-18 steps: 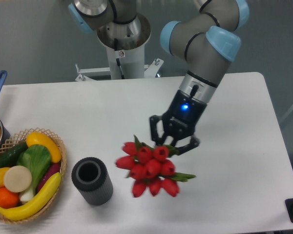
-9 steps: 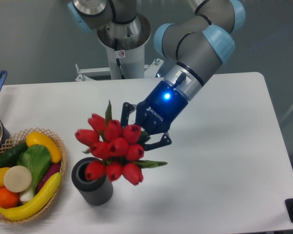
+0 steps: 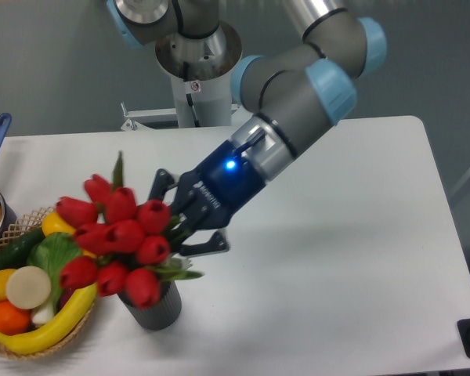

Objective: Insert the flowers into the vase
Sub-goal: 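Lower the tulip stems into the vase opening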

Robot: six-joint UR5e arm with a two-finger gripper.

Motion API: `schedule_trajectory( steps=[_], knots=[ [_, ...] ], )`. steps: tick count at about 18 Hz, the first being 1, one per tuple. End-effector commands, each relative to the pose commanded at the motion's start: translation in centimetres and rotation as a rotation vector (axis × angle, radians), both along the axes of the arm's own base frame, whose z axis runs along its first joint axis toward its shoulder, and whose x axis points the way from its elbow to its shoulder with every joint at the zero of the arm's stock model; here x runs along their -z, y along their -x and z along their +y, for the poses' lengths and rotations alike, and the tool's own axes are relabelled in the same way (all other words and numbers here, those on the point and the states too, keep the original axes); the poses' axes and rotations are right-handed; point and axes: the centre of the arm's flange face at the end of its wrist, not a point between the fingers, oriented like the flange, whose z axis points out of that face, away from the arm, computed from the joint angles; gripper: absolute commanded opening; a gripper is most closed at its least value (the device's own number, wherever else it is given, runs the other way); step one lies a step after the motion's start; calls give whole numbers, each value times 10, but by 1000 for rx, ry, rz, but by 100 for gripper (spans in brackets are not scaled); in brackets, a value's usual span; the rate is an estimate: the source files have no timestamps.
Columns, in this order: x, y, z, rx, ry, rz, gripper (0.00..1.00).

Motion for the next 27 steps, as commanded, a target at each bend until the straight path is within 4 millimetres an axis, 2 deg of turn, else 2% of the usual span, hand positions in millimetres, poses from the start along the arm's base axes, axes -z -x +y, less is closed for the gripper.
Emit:
schedule_trajectory(
  steps=[4,9,16,23,27],
  knots=[
    [1,-11,7,20,0,0,9],
    [12,-34,26,64,-7,8,12],
    [31,-29,24,58,15,-16,15],
    [77,-18,2,35,56,-36,17],
    [117,-17,-8,53,54,-4,20]
  ],
)
